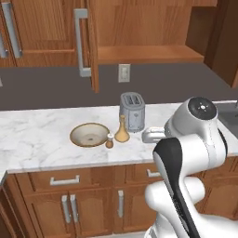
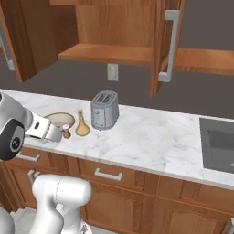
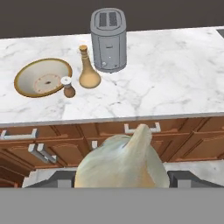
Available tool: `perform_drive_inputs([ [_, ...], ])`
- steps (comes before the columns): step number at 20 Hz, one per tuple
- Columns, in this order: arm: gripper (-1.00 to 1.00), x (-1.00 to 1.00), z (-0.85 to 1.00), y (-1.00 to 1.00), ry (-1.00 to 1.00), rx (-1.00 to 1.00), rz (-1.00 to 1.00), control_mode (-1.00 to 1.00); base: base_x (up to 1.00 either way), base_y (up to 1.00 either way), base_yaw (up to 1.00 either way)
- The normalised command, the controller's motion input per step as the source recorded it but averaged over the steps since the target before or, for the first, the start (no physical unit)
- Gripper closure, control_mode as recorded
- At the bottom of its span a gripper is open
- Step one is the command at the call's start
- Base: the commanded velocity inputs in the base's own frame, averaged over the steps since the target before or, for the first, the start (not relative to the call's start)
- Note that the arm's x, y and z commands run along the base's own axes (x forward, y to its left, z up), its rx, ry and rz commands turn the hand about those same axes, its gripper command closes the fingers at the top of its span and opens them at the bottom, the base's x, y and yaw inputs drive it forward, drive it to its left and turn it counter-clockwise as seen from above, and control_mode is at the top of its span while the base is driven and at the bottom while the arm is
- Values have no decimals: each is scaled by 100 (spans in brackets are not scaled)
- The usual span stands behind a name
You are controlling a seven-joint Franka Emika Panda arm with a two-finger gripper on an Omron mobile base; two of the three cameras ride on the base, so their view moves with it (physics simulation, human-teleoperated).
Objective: Retrieve the bottle and the shaker from the cabinet and place them next to the mixing bowl on the counter. Then add garlic from the fridge to the mixing bowl.
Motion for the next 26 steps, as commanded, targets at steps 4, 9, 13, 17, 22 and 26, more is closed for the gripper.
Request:
perform_drive_inputs([
  [4, 100, 0, 0, 0, 0, 0, 0, 100, 45, -10, 17],
  [9, 100, 0, 0, 0, 0, 0, 0, 100, 54, -17, 5],
  [13, 100, 0, 0, 0, 0, 0, 0, 100, 56, -39, 0],
  [17, 100, 0, 0, 0, 0, 0, 0, 100, 26, -3, 0],
  [22, 100, 0, 0, 0, 0, 0, 0, 100, 3, 0, 2],
  [26, 100, 0, 0, 0, 0, 0, 0, 100, 0, 0, 0],
])
